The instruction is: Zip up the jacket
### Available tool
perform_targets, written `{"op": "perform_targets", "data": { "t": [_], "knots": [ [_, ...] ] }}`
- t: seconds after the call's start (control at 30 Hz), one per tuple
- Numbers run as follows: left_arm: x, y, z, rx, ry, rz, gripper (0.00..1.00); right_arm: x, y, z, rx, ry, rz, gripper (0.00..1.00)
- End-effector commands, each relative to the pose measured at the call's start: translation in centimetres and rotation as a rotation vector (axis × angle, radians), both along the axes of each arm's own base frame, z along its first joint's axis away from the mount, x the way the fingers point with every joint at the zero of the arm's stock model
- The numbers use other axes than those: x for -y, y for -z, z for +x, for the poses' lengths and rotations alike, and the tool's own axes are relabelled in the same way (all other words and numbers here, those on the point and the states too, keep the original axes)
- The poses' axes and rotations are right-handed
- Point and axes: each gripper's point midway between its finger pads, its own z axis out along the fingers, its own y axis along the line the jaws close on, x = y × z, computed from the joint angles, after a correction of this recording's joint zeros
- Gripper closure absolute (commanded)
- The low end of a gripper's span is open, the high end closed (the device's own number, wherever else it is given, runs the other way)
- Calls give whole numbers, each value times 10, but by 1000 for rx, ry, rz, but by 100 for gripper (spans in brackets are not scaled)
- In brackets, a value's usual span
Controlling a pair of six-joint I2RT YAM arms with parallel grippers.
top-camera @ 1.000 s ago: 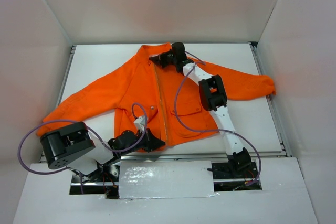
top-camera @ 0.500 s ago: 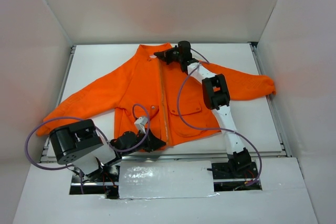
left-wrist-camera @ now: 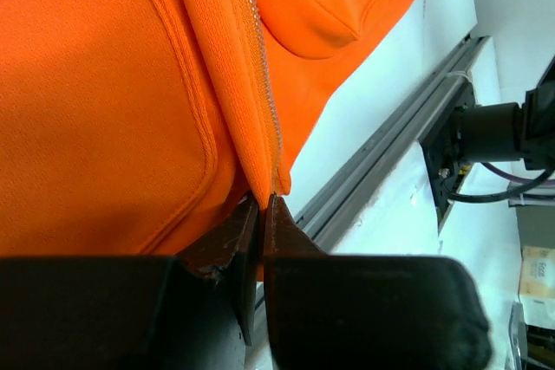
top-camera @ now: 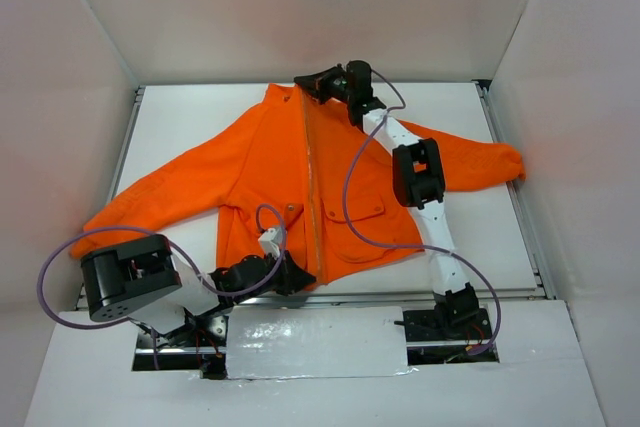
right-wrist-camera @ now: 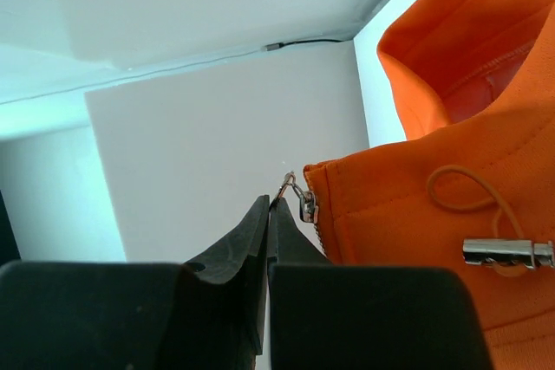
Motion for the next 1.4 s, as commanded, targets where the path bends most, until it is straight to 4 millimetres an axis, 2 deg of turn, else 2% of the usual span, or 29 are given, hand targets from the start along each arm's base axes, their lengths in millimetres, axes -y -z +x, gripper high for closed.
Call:
{"op": "perform_targets", "data": {
  "t": [0.0, 0.13, 0.2, 0.27, 0.47, 0.57, 0.6, 0.63, 0.73, 0.8, 0.83, 0.87, 0.9, 0.93, 0.97, 1.03, 1.13, 1.2, 1.3, 1.33, 1.37],
  "knots": [
    [12, 3, -20, -37, 88, 0, 100, 34, -93, 14, 216, 88, 77, 100],
    [13, 9, -20, -44, 83, 33, 100, 43, -108, 16, 251, 96, 69, 100],
    [13, 10, -19, -42, 78, 35, 100, 44, -107, 17, 244, 104, 55, 100],
    [13, 11, -18, -50, 71, 41, 100, 44, -97, 20, 237, 105, 35, 100],
    [11, 12, -18, -56, 59, 32, 100, 43, -50, 33, 193, 115, 21, 100],
    [7, 16, -18, -67, 44, 48, 100, 46, -50, 38, 221, 140, 29, 100],
    [7, 17, -18, -69, 41, 48, 100, 48, -53, 40, 240, 150, 34, 100],
    [6, 17, -18, -68, 35, 50, 100, 50, -65, 41, 272, 163, 46, 100],
    [3, 20, -16, -75, 16, 59, 100, 53, -70, 46, 312, 179, 22, 100],
    [2, 23, -14, -84, 1, 76, 100, 49, -66, 43, 326, 168, 14, 100],
    [1, 24, -12, -83, -12, 89, 100, 47, -54, 41, 307, 156, 10, 100],
    [3, 23, -9, -81, -19, 93, 100, 43, -54, 35, 332, 125, 26, 100],
    [4, 21, -7, -78, -26, 96, 100, 41, -50, 31, 342, 105, 41, 95],
    [1, 26, -7, -89, -34, 126, 100, 39, -34, 28, 310, 87, 62, 91],
    [3, 20, -2, -78, -55, 119, 100, 36, -34, 22, 329, 57, 79, 89],
    [0, 21, 0, -77, -70, 144, 100, 29, -22, 19, 326, 23, 83, 80],
    [1, 10, 6, -54, -91, 137, 92, 25, -12, 16, 305, 6, 63, 67],
    [-1, 4, 8, -47, -106, 131, 79, 24, -11, 16, 303, 8, 51, 58],
    [-5, 0, 9, -44, -121, 115, 61, 26, -21, 16, 315, 12, 37, 54],
    [-6, 0, 9, -47, -126, 116, 55, 26, -33, 13, 335, 8, 40, 54],
    [-7, -4, 8, -41, -125, 107, 46, 29, -37, 13, 334, 9, 38, 54]
  ]
}}
